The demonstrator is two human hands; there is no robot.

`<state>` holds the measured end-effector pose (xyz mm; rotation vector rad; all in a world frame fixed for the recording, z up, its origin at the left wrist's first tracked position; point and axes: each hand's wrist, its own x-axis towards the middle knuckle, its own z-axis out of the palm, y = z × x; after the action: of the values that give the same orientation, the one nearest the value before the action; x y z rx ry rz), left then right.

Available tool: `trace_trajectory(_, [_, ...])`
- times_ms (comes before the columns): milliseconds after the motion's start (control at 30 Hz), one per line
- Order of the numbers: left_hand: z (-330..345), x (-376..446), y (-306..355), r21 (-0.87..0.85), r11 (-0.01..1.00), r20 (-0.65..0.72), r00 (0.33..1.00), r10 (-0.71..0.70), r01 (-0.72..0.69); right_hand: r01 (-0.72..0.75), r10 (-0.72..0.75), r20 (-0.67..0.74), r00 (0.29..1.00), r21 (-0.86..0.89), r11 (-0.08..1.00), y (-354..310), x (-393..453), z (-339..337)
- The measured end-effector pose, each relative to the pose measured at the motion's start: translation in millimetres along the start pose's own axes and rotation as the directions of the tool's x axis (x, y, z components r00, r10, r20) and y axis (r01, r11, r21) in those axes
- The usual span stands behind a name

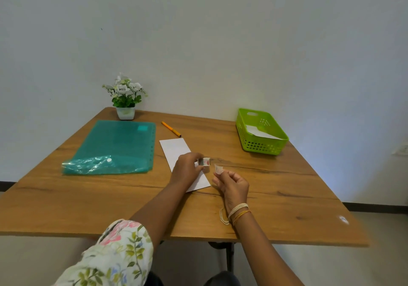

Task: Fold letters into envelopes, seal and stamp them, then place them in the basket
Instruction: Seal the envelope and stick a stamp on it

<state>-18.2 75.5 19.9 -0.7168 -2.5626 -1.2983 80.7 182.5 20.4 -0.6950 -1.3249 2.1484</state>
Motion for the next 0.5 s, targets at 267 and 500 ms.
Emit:
trace_trajectory(267, [26.3, 40.6, 6.1, 0.021, 0.999, 0.151, 0.988, -0.037, 0.034, 0.017, -0.016, -0.011, 1.0, 0.037, 0.999, 2.0, 15.5, -4.4])
trace_trajectory(500, [21.3, 30.2, -0.5, 0.017, 1.0, 0.241, 0.971, -0.005, 0.001, 0.005, -0.003, -0.016, 1.0, 0.083, 0.997, 4.0, 18.6, -4.4])
